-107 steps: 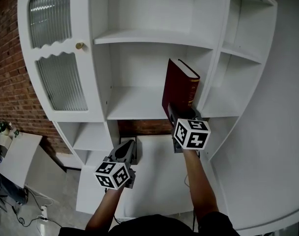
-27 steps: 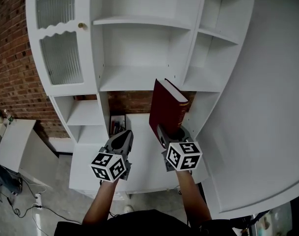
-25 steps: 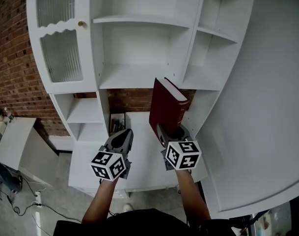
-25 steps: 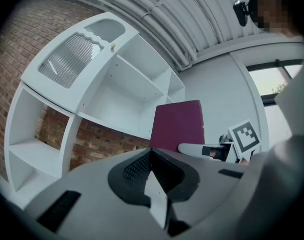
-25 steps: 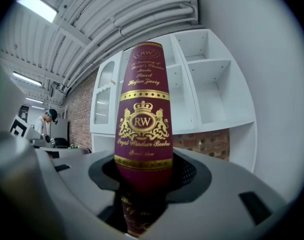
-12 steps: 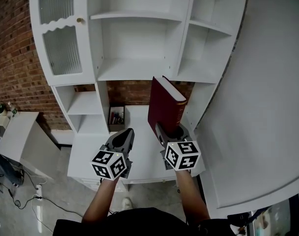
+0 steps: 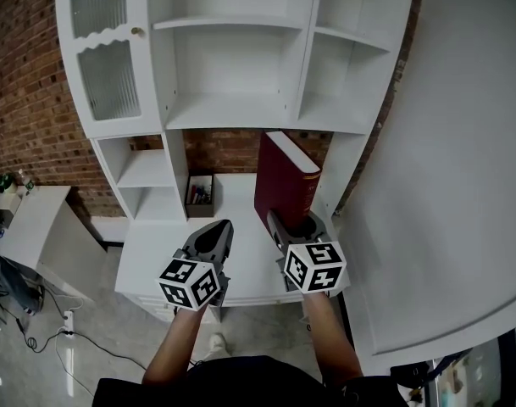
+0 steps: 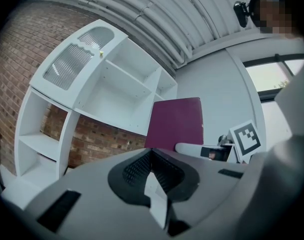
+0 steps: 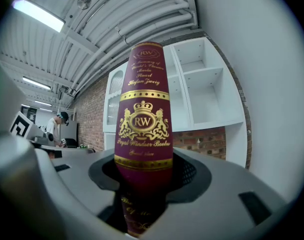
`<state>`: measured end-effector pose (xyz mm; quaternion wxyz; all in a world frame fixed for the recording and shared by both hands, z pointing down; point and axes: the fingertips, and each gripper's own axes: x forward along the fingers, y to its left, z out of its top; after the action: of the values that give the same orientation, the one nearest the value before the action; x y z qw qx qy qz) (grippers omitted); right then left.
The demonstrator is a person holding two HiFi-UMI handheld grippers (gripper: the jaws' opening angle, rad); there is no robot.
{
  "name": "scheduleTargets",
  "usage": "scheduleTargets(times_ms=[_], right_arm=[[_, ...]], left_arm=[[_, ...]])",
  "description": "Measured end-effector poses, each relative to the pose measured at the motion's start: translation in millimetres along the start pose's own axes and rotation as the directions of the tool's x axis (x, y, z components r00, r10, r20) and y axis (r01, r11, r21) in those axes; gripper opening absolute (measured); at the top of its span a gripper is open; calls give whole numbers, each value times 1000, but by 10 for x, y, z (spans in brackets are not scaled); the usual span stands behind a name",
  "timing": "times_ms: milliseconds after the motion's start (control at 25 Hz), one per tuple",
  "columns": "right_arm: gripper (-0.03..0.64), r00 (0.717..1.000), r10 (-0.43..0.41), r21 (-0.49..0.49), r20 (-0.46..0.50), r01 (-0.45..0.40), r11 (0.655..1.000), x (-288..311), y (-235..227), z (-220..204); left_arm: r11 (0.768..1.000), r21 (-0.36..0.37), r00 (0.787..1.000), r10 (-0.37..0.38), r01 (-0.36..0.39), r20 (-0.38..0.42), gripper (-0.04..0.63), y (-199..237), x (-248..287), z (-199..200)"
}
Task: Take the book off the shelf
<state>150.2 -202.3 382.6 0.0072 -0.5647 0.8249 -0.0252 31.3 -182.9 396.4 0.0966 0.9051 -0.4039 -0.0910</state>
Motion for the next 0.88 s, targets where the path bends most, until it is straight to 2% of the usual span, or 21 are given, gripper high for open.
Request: scheduleTargets(times_ms=[440,880], right_arm=[[233,1000,10,-16,19,-10,1000,-156,25,27],[233,1000,-24,-10,16,24,1000,-87,247,47]], left_arm=[[1000,20,1000,0,0,13,15,-176,-95,33],[999,10,999,-40,40,-1,17,-67,-229,89]])
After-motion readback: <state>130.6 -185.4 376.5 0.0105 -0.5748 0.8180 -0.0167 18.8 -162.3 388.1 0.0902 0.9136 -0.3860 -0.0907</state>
